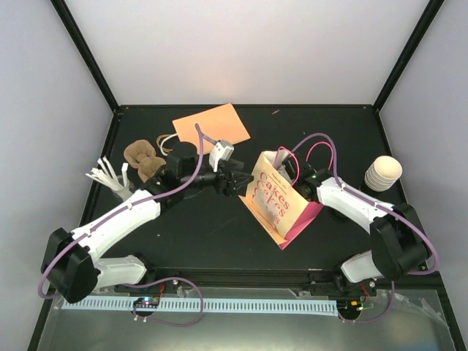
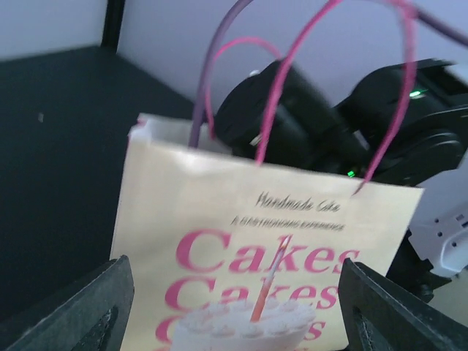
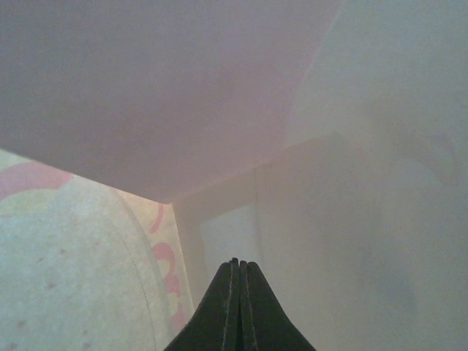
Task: Pack the takeout coffee
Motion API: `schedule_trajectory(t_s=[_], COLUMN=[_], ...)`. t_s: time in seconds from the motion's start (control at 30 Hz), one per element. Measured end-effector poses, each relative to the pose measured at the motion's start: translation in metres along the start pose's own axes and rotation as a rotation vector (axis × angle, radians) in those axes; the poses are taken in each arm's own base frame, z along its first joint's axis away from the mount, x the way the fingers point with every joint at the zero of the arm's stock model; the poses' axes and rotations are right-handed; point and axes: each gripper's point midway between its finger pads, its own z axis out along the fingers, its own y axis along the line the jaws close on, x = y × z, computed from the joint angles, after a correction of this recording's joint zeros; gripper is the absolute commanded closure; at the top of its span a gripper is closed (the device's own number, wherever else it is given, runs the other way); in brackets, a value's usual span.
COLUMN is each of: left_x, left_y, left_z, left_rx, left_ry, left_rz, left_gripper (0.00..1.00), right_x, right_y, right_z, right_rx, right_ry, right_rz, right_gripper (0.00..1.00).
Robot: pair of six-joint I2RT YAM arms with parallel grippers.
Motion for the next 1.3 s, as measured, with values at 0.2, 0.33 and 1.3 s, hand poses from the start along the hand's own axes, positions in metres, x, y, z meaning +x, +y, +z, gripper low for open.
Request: schedule_trajectory(t_s=[0.2,0.33,1.3], left_x=[-0.046,-0.072,-0.088], left_y=[-0.029,-0.035,-0.064], left_z=[-0.005,0.000,0.062], left_rx=[0.071,0.080,0.216], left_ry=[-0.077,-0.114,-0.071], left_rz=[0.254,0.347,0.480], left_gripper=[0.26,0.26,0.98], right_x=[0.005,0.006,0.008], right_y=[0.001,0.005,0.008], right_z=[0.001,0.002,0.004], right_rx=[0.010,0.018,0.065], right_ry=[0.017,0.022,0.040], right_rz=[-0.017,-0.033,-0.060], right_gripper=[0.99,0.99,0.99])
